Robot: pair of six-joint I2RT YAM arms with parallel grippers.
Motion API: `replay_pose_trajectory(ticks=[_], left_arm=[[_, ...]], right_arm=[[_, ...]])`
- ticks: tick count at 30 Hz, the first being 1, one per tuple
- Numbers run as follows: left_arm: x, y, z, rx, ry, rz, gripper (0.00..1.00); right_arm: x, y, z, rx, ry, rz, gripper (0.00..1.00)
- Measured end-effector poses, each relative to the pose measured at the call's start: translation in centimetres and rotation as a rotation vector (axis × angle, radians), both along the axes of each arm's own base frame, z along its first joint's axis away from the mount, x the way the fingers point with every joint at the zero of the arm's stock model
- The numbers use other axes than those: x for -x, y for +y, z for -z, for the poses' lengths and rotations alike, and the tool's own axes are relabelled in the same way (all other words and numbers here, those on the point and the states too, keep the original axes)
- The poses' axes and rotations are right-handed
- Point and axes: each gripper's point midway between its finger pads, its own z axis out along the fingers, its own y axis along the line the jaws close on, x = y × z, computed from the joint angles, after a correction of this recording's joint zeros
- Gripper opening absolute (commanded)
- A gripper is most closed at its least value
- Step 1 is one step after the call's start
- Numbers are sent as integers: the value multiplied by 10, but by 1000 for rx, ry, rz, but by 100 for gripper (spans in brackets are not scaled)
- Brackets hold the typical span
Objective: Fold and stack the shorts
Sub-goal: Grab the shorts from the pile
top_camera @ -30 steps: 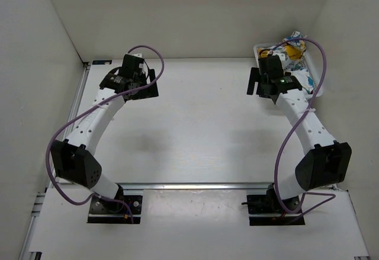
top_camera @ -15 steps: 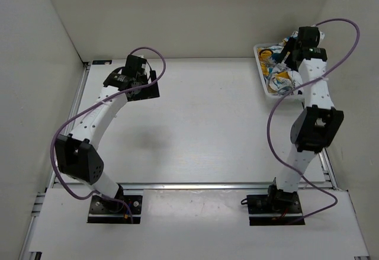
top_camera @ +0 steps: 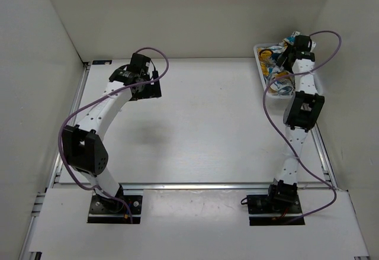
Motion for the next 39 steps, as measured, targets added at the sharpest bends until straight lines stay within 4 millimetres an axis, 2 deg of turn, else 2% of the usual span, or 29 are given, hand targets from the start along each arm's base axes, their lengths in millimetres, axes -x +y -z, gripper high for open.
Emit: replay_pose_trajectory(ticks=[5,9,12,13,14,15,19,22,24,27,30,32,35,37,39], left_arm=[[0,1,-3,-6,1,-3,100],[1,2,2,-14,21,-4,100],[-2,1,7,-20,38,-5,100],[-3,0,9,-22,43,-5,100],[-4,0,10,-23,47,-4,100],[-4,0,12,-25,51,-4,100],[-2,-1,15,-29,67,-3,100],[1,-4,15,-31,73,4,100],[3,-11,15,-30,73,17,100],[11,-31,15,-21,74,53,100],[20,-54,14,-4,79,106,100],[27,-69,13,8,85,149,100],[36,-87,8,30,83,198,100],[40,-88,2,44,75,200,100],[40,-82,-10,65,56,175,100]], right_arm=[[-21,-15,7,-17,-69,-4,83],[-31,-10,17,-43,-92,-22,78],[-34,-4,31,-73,-86,-33,64],[-34,-1,35,-82,-82,-40,50],[-34,2,39,-89,-76,-49,41],[-34,5,43,-101,-72,-51,26],[-31,9,55,-114,-53,-50,1],[-23,11,57,-123,-33,-47,0],[-20,12,44,-123,-43,-52,0],[-15,14,0,-113,-95,-60,0],[-4,21,-70,-90,-188,-76,0],[9,25,-133,-69,-284,-89,0],[38,42,-241,-31,-471,-142,0],[64,64,-306,-10,-585,-203,0],[91,96,-361,3,-688,-291,0]])
